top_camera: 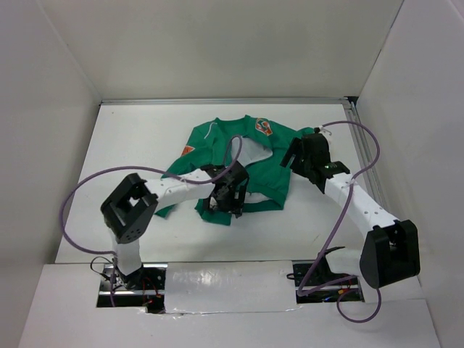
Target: Zip up the jacket
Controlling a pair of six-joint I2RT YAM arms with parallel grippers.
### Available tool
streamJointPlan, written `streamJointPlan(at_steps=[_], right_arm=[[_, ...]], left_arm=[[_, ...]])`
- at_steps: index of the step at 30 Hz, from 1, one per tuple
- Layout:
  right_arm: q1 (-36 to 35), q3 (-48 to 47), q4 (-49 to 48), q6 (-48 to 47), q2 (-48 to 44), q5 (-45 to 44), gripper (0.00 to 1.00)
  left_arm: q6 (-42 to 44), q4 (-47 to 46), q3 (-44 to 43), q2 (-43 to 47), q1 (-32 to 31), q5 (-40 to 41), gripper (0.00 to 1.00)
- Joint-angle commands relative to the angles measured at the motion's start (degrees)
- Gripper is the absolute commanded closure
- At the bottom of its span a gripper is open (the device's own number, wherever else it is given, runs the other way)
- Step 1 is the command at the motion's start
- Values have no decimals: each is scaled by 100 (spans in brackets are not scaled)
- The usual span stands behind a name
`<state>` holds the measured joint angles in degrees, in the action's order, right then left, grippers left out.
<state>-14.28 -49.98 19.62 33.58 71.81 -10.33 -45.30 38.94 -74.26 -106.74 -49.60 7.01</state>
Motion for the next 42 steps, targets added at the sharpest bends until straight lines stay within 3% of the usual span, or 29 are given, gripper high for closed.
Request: streamJointPlan(at_steps=[1,6,19,23,28,31,39,40,41,42], right_arm=[[-39,32,-336,17,-89,-5,13],[-110,49,-388,8,-44,40,13],[-180,93,-415,-27,-44,-101,13],[-180,85,-432,-45,-18,-119,13],[-180,67,-450,-54,105,-127,13],[-180,49,-441,-36,184,-119,13],[-189,49,-415,-10,202,-197,13],[-189,58,-397,-18,193,-215,13],[-198,58,-397,-27,184,-259,13],[-198,58,-389,-19,149,-285,13]], left_arm=[[301,-446,585,1091,21,-443,1],[154,-371,764,1217,135,-525,1],[-22,-151,43,-224,144,-393,1],[-242,148,-97,-576,135,-270,21],[-269,0,113,-410,135,-393,21],[-392,44,70,-339,135,-279,26],[-734,676,-616,-1059,-32,38,18],[-778,711,-633,-1112,-49,55,21],[-814,746,-651,-1199,-49,55,34],[-901,816,-660,-1235,-58,55,39]])
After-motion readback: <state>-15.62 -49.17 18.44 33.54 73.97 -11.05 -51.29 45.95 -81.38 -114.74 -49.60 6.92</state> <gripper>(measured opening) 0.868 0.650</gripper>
